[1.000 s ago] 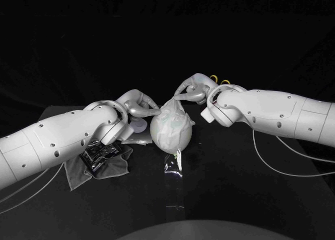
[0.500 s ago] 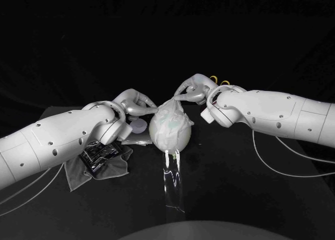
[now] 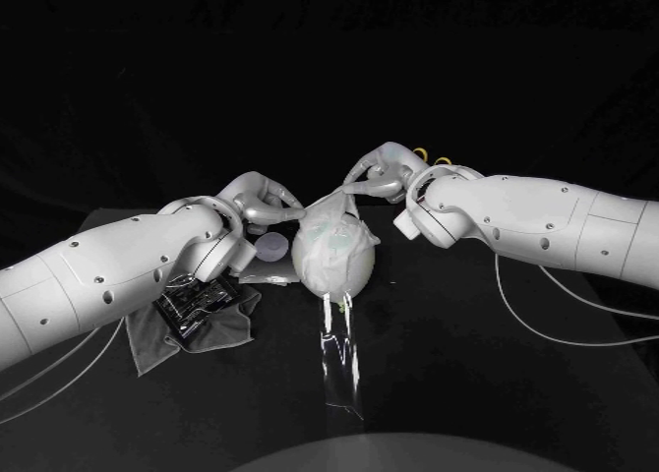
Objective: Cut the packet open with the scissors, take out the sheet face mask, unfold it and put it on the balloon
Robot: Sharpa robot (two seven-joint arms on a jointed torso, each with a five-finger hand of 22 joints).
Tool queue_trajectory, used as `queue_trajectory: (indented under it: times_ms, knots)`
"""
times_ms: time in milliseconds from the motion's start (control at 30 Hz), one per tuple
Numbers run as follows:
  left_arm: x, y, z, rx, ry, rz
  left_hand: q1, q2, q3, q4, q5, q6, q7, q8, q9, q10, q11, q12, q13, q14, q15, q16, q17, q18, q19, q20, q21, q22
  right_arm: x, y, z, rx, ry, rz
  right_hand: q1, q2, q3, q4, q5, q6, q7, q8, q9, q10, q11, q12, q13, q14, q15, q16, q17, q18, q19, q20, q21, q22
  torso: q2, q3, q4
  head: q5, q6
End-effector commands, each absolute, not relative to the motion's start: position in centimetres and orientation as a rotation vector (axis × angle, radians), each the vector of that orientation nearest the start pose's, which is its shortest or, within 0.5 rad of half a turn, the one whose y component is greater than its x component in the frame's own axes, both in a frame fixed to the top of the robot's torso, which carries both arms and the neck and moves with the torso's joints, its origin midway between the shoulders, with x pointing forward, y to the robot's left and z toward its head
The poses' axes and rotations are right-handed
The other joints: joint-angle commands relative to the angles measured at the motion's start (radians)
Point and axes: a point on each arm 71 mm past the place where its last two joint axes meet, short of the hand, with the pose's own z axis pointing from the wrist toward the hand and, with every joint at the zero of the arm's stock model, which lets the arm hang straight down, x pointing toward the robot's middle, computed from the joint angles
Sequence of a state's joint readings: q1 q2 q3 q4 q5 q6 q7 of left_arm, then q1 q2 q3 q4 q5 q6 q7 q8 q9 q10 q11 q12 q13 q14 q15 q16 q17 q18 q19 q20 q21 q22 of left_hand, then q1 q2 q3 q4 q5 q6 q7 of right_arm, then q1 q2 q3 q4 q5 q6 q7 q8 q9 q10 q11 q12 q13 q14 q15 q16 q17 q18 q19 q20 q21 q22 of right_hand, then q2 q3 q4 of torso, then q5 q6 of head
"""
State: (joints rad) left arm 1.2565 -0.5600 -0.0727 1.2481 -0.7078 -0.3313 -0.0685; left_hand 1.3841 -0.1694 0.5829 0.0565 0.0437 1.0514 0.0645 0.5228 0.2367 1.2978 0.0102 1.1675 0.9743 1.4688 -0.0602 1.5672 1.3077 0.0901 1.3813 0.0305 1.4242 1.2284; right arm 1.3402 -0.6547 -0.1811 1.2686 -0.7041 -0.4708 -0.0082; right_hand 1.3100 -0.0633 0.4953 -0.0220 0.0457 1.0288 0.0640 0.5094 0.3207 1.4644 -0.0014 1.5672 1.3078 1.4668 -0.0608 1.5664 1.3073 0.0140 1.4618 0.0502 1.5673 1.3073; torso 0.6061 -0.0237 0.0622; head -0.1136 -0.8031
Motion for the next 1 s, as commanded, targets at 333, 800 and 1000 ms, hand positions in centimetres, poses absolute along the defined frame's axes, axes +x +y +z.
queue_trajectory:
  times_ms: [333, 800, 1000]
  knots:
    - [54.5, 13.8, -18.6, -0.431, 1.726, -0.954, -0.003, -0.003, 0.012, 0.0, 0.005, -0.005, 0.003, 0.006, 0.063, 0.026, -0.02, 0.007, 0.003, 0.102, -0.006, 0.004, 0.263, -0.017, 0.008, 0.001, 0.006, 0.004, 54.7, -19.2, -17.5, 0.497, 1.644, 0.842, 0.002, 0.008, 0.006, -0.002, 0.003, 0.005, 0.0, 0.003, 0.024, 0.106, -0.006, 0.004, 0.263, 0.104, -0.004, 0.004, 0.264, -0.014, 0.109, -0.004, 0.003, 0.263, 0.0, 0.0001, -0.0007, 0.002, 0.0]
    - [54.8, 13.7, -17.9, -0.302, 1.688, -0.913, -0.007, -0.005, 0.025, -0.004, 0.005, -0.009, 0.004, 0.01, 0.071, 0.028, -0.019, 0.011, 0.01, 0.102, -0.006, 0.004, 0.263, -0.019, 0.012, 0.001, 0.009, 0.01, 54.7, -18.9, -17.6, 0.489, 1.655, 0.826, 0.001, 0.008, 0.007, -0.003, 0.003, 0.004, 0.0, 0.004, 0.025, 0.106, -0.006, 0.004, 0.263, 0.104, -0.004, 0.004, 0.264, -0.014, 0.109, -0.004, 0.003, 0.263, -0.001, -0.0006, 0.0001, -0.001, -0.002]
    - [55.0, 13.3, -17.7, -0.234, 1.678, -0.89, -0.007, -0.005, 0.025, -0.004, 0.005, -0.009, 0.004, 0.01, 0.071, 0.028, -0.019, 0.011, 0.01, 0.102, -0.006, 0.004, 0.263, -0.019, 0.012, 0.001, 0.009, 0.01, 54.7, -18.9, -17.6, 0.485, 1.655, 0.819, 0.001, 0.008, 0.007, -0.003, 0.003, 0.004, 0.0, 0.004, 0.025, 0.106, -0.006, 0.004, 0.263, 0.104, -0.004, 0.004, 0.264, -0.014, 0.109, -0.004, 0.003, 0.263, 0.0, -0.0002, 0.0001, 0.002, -0.002]
